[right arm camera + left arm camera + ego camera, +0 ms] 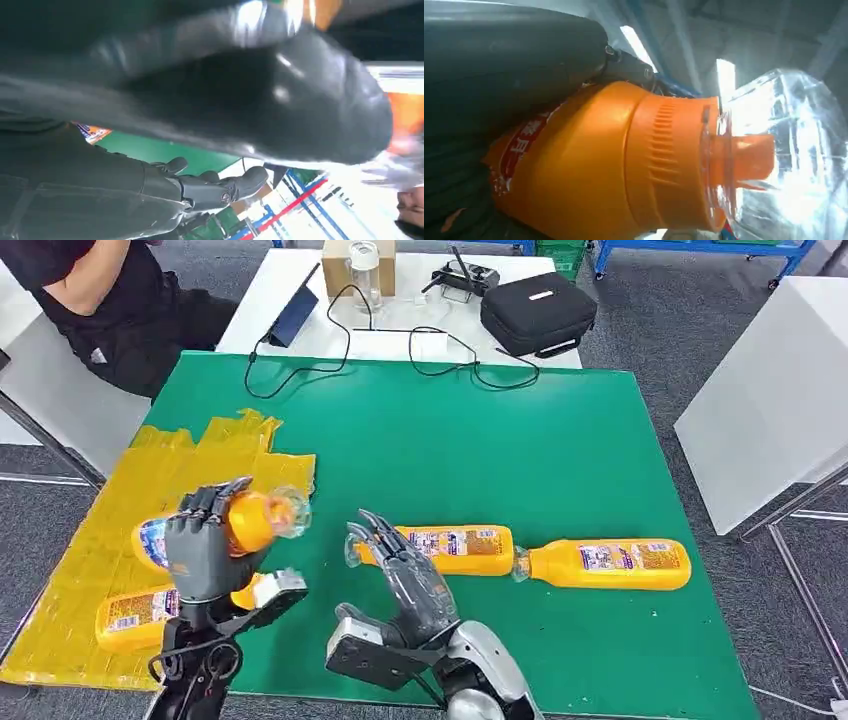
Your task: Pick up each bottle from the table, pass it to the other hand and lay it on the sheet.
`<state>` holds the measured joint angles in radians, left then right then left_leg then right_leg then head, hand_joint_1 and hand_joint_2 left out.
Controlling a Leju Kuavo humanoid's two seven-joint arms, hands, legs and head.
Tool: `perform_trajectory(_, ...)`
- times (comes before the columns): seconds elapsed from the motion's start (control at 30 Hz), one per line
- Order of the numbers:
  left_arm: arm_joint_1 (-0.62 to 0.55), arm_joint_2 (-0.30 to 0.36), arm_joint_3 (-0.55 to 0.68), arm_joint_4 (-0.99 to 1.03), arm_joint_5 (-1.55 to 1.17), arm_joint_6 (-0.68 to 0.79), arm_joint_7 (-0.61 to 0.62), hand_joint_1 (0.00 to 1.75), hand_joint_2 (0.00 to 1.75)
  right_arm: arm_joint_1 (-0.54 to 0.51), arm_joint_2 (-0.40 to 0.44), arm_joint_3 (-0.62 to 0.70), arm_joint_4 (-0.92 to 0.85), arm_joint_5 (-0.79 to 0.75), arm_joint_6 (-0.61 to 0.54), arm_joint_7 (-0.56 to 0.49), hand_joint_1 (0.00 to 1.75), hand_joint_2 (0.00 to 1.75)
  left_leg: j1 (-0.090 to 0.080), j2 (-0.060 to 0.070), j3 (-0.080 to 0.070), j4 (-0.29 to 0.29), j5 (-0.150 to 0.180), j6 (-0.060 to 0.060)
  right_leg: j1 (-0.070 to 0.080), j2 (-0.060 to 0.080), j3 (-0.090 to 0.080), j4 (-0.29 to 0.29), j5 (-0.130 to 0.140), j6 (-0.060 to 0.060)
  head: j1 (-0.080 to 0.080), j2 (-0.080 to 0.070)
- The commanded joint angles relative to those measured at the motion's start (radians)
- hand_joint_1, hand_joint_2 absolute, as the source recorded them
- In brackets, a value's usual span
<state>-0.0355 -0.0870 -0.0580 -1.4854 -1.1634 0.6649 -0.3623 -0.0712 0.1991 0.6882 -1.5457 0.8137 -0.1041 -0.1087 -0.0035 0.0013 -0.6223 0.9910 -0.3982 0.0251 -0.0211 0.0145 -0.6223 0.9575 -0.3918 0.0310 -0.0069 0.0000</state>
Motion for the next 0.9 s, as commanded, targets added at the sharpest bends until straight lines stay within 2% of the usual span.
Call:
perform_trajectory(0.03,-0.073,0.033,-0.078,0.345,-0.403,0.033,0.237,1.75,1.75,-0.057,-0.033,0.022,0.047,-0.018,0.045,-0.021,0.0,0.0,0.0,-0.001,0.01,-0.001,-0.003,-0.003,0.001,-0.002,0.009,-0.001,-0.003,-0.003,0.0,0.0)
perform_trajectory(0.07,-0.106,0.108,-0.153,0.425,-0.407,0.033,0.337,1.75,1.75,-0.068,-0.031,0.029,0.057,-0.025,0.051,-0.027,0.0,0.0,-0.001,-0.001,0.004,-0.002,0.0,-0.001,-0.001,-0.002,0.004,-0.001,0.0,-0.001,0.0,0.0)
perform_trajectory(0.1,-0.156,0.159,-0.288,0.508,-0.407,0.033,0.476,1.75,1.75,-0.078,-0.029,0.035,0.067,-0.026,0.052,-0.029,0.0,0.0,0.0,-0.001,0.006,-0.002,-0.001,-0.002,0.0,-0.002,0.006,-0.001,-0.001,-0.002,0.0,0.0)
perform_trajectory(0.13,-0.194,0.197,-0.362,0.588,-0.407,0.033,0.558,1.5,1.75,-0.084,-0.027,0.038,0.072,-0.03,0.057,-0.034,0.0,0.0,-0.001,-0.002,0.005,-0.003,0.0,-0.002,-0.001,-0.003,0.004,-0.001,0.0,-0.002,0.0,0.0)
perform_trajectory(0.17,-0.296,0.233,-0.591,0.765,-0.407,0.029,0.776,0.0,1.75,-0.096,-0.025,0.043,0.082,-0.034,0.063,-0.04,0.0,0.0,-0.001,-0.003,0.004,-0.002,0.001,-0.002,0.0,-0.004,0.004,-0.001,0.0,-0.002,0.0,0.0)
perform_trajectory(0.2,-0.309,0.23,-0.593,0.802,-0.407,0.033,0.802,0.0,1.75,-0.099,-0.022,0.044,0.083,-0.035,0.065,-0.04,0.0,0.0,-0.001,-0.005,0.006,-0.003,0.001,-0.003,0.0,-0.006,0.006,-0.001,-0.001,-0.003,0.0,0.0)
perform_trajectory(0.23,-0.341,0.263,-0.709,0.805,-0.407,0.033,0.904,0.0,1.75,-0.106,-0.022,0.047,0.086,-0.038,0.067,-0.041,0.0,0.0,-0.002,-0.009,0.004,-0.003,0.002,-0.002,-0.001,-0.01,0.005,-0.001,-0.001,-0.002,0.0,0.0)
perform_trajectory(0.27,-0.333,0.26,-0.681,0.804,-0.407,0.033,0.889,0.0,0.0,-0.107,-0.022,0.048,0.086,-0.039,0.068,-0.041,0.0,0.0,-0.001,-0.007,0.003,-0.002,0.002,-0.002,0.0,-0.008,0.003,-0.001,-0.001,-0.001,0.0,0.0)
perform_trajectory(0.3,-0.351,0.265,-0.705,0.844,-0.407,0.033,0.914,0.0,0.0,-0.108,-0.023,0.052,0.087,-0.042,0.073,-0.042,0.0,0.0,-0.001,-0.007,0.006,-0.002,0.001,-0.003,0.001,-0.008,0.005,0.0,-0.001,-0.003,0.0,0.0)
perform_trajectory(0.33,-0.383,0.275,-0.795,0.888,-0.407,0.015,0.993,0.0,0.0,-0.113,-0.027,0.055,0.089,-0.045,0.076,-0.044,0.0,0.0,-0.001,-0.003,0.004,-0.002,0.002,-0.004,0.001,-0.004,0.003,0.0,0.0,-0.002,0.0,0.0)
perform_trajectory(0.47,-0.412,0.288,-0.859,0.913,-0.407,0.004,1.046,0.0,0.0,-0.115,-0.035,0.059,0.089,-0.054,0.08,-0.05,0.0,0.0,0.002,-0.001,0.006,0.0,0.0,-0.004,0.002,-0.002,0.005,0.002,-0.001,-0.003,0.0,0.0)
perform_trajectory(0.9,-0.467,0.307,-0.863,0.902,-0.407,0.022,1.06,0.0,0.0,-0.117,-0.04,0.063,0.107,-0.063,0.081,-0.051,0.0,0.0,0.001,-0.001,0.003,0.0,0.003,-0.005,0.002,-0.001,0.002,0.003,0.001,-0.003,0.0,0.0)
